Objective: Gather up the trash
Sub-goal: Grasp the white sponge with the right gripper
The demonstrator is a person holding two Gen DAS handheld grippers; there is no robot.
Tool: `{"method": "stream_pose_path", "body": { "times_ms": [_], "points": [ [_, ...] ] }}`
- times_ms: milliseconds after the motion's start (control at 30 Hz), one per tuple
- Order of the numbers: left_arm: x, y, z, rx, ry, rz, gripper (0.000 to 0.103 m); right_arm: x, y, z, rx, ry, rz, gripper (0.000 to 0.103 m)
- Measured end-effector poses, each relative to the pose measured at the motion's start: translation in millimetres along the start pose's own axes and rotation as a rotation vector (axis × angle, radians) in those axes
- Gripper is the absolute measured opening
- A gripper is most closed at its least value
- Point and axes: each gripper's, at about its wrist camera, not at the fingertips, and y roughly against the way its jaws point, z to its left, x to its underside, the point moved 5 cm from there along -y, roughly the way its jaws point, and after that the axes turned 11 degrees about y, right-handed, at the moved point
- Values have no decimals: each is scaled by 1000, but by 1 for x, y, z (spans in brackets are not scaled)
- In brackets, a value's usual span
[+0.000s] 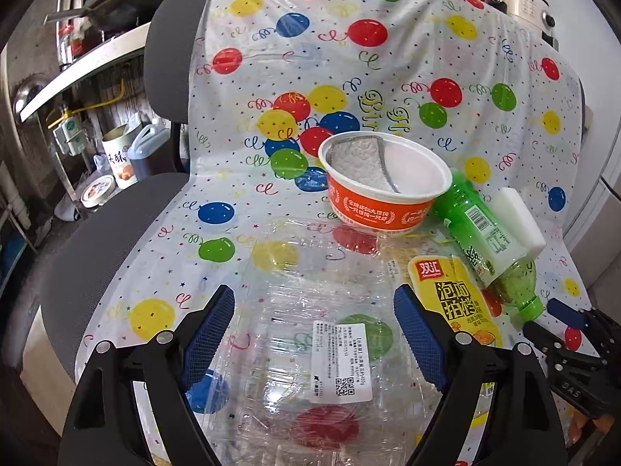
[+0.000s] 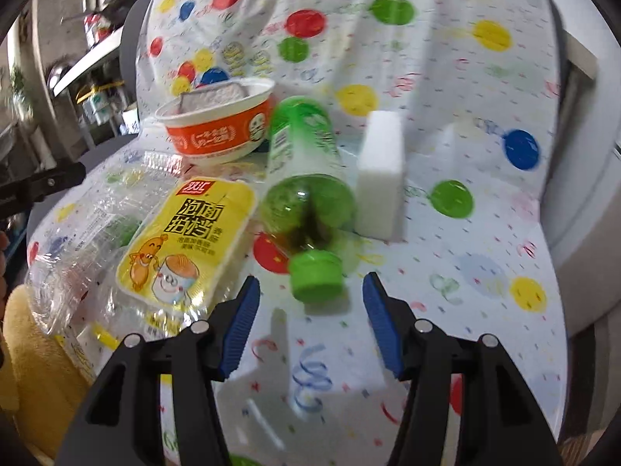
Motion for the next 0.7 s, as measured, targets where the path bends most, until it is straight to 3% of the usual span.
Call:
{"method": "stream_pose_path", "body": {
  "times_ms": [33,133,167,367,500,567,600,700],
  "points": [
    [1,0,1,1,1,1,84,-2,-7,0,7,7,16,55],
    [3,4,3,8,4,5,84,-4,-17,0,47,11,60,35],
    [5,5,3,11,0,7,84,-3,-17,1,45,2,64,32],
    [9,11,-6,30,-30,8,84,18,15,10,-6,-74,87,32],
    [11,17,-17,55,-43,4,84,36,27,23,-26,-58,127,32],
    [12,18,-22,64,-50,6,84,33,34,25,-33,-42,105,37],
    [13,18,-24,66,-54,9,84,29,40,23,-33,-37,80,46],
    [10,15,-27,61,-63,6,84,11,58,14,-8,-37,0,48]
  ]
}}
